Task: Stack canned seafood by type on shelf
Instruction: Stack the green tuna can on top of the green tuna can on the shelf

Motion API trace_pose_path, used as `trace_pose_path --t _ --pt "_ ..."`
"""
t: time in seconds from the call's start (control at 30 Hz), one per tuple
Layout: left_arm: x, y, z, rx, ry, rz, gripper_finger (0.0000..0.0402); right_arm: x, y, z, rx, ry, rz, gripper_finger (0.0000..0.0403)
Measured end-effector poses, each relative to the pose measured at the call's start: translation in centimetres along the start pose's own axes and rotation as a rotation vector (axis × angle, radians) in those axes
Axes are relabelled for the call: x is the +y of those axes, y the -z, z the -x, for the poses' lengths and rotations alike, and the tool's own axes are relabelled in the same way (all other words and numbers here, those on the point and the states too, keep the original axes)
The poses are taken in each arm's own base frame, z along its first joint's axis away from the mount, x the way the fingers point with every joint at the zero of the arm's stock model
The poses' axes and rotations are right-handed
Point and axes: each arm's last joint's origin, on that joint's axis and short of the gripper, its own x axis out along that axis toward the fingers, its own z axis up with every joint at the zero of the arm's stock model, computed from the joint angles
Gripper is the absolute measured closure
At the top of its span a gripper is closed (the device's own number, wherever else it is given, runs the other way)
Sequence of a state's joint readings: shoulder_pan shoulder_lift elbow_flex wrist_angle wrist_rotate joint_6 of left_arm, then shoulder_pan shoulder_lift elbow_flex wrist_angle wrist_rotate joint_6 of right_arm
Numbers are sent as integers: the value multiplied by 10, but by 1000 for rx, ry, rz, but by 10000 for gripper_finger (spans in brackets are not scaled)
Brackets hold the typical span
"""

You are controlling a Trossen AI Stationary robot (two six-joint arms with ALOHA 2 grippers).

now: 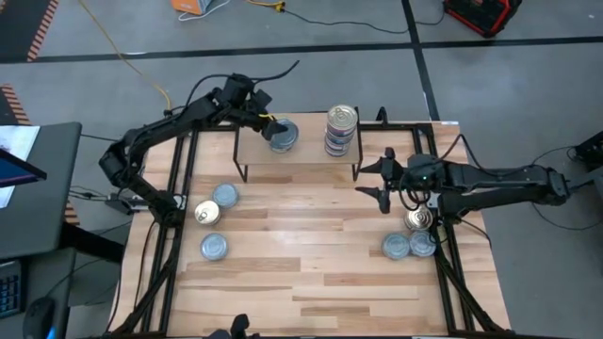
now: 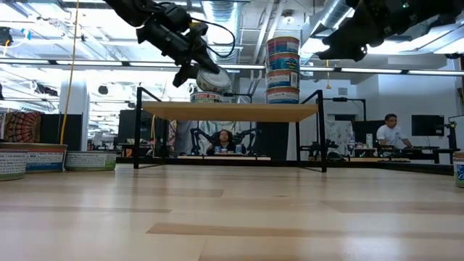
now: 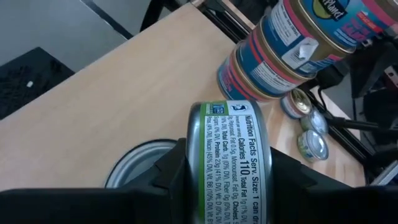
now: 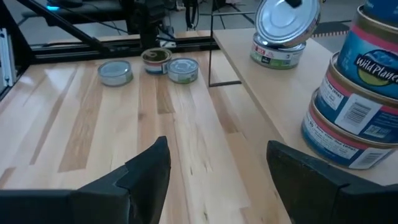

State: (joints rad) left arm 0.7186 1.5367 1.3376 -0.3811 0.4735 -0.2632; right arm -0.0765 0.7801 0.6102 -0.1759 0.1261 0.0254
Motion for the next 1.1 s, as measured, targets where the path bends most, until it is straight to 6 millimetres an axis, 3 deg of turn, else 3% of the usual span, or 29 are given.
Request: trace_pose_path --t 0.4,0.8,1.1 --pt "1 -1 0 -12 -16 -29 250 1 1 -1 6 -3 1 113" --pt "-2 4 -2 27 -30 -69 138 1 1 -1 7 -3 1 113" --pt "-12 -9 13 79 -134 -225 127 1 1 -1 10 -3 1 113"
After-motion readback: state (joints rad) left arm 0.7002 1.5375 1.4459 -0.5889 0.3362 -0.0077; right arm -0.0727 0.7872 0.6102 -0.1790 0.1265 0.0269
